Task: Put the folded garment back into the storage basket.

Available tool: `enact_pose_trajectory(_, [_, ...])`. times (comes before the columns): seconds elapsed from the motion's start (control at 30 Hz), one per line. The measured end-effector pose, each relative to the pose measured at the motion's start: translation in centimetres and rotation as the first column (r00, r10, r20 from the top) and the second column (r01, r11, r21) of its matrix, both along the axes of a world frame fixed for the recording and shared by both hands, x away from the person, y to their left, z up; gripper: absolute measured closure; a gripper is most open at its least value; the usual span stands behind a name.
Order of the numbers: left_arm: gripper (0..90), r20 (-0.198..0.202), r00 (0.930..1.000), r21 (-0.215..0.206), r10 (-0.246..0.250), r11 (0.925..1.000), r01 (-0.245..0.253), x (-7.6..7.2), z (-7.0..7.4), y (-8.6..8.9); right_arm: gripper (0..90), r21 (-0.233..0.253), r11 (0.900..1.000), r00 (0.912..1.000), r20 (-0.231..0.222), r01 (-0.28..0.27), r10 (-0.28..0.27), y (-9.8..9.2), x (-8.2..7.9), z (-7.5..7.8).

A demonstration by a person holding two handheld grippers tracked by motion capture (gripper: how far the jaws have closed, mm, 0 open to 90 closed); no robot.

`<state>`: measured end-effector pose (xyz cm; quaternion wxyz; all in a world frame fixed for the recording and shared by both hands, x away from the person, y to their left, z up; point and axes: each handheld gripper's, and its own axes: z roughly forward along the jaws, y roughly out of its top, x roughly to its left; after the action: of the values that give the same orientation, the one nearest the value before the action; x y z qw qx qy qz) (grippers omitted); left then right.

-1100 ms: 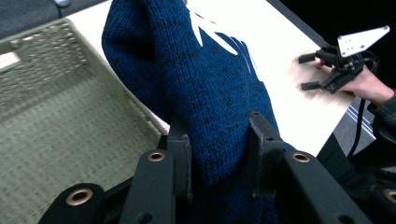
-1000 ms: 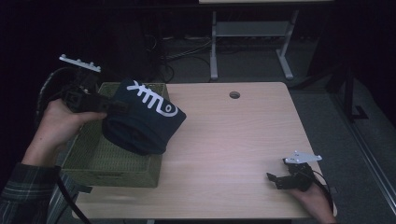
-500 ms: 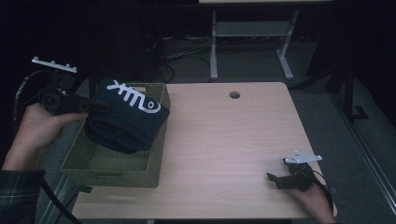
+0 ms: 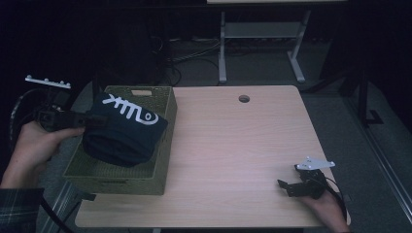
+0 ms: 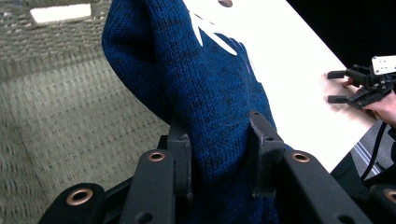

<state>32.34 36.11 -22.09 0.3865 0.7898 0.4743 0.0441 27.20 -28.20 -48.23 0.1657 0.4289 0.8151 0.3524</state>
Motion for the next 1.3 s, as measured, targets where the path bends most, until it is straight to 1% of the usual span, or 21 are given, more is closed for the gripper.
enact_pose_trajectory(0.1, [67.1,-0.008,0.9999,-0.006,0.013,0.9999,-0.013,0.0,-0.6,0.4,9.7,0.0,1.0,1.0,0.0,0.001,-0.001,0.0,0.0,0.0])
enact_pose_trajectory(0.23, [67.1,-0.026,0.9994,-0.004,0.025,0.9997,-0.025,0.0,-1.6,1.0,9.7,0.002,1.0,1.0,-0.002,0.002,-0.002,0.0,0.0,0.0])
enact_pose_trajectory(0.47, [67.1,-0.061,0.9965,-0.031,0.057,0.9978,-0.059,0.5,-3.6,2.1,9.7,0.003,1.0,1.0,-0.003,0.005,-0.005,0.0,0.0,0.0])
enact_pose_trajectory(0.73, [67.2,-0.088,0.9928,-0.053,0.082,0.9949,-0.086,0.7,-5.3,3.2,9.7,0.003,1.0,1.0,-0.005,0.004,-0.004,0.0,0.0,0.0])
enact_pose_trajectory(0.8, [67.2,-0.099,0.9916,-0.057,0.083,0.9944,-0.089,0.8,-5.8,3.2,9.7,0.002,1.0,1.0,-0.003,0.004,-0.004,0.0,0.0,0.0])
enact_pose_trajectory(0.83, [67.2,-0.105,0.991,-0.051,0.083,0.9947,-0.089,0.9,-6.1,3.2,9.7,0.003,1.0,1.0,-0.003,0.005,-0.005,0.0,0.0,0.0])
enact_pose_trajectory(0.97, [67.2,-0.123,0.9901,-0.052,0.067,0.9959,-0.074,1.3,-7.3,2.7,9.7,0.002,1.0,1.0,-0.003,0.006,-0.006,0.0,0.0,0.0])
enact_pose_trajectory(1.03, [67.2,-0.13,0.9894,-0.069,0.064,0.9949,-0.074,1.6,-7.8,2.6,9.7,0.002,1.0,1.0,-0.003,0.007,-0.007,0.0,0.0,0.0])
enact_pose_trajectory(1.1, [67.1,-0.133,0.9893,-0.073,0.06,0.9949,-0.07,1.7,-8.1,2.5,9.7,0.003,1.0,1.0,-0.004,0.006,-0.006,0.0,0.0,0.0])
enact_pose_trajectory(1.17, [67.1,-0.136,0.9887,-0.057,0.062,0.9958,-0.071,2.0,-8.2,2.4,9.7,0.003,1.0,1.0,-0.004,0.006,-0.006,0.0,0.0,0.0])
enact_pose_trajectory(1.2, [67.0,-0.137,0.9878,-0.025,0.074,0.9966,-0.078,2.1,-8.4,2.4,9.7,0.003,1.0,1.0,-0.004,0.006,-0.006,0.0,0.0,0.0])
enact_pose_trajectory(1.3, [66.5,-0.143,0.986,0.007,0.086,0.9963,-0.086,2.4,-8.8,2.5,9.7,0.003,1.0,1.0,-0.005,0.007,-0.007,0.0,0.0,0.0])
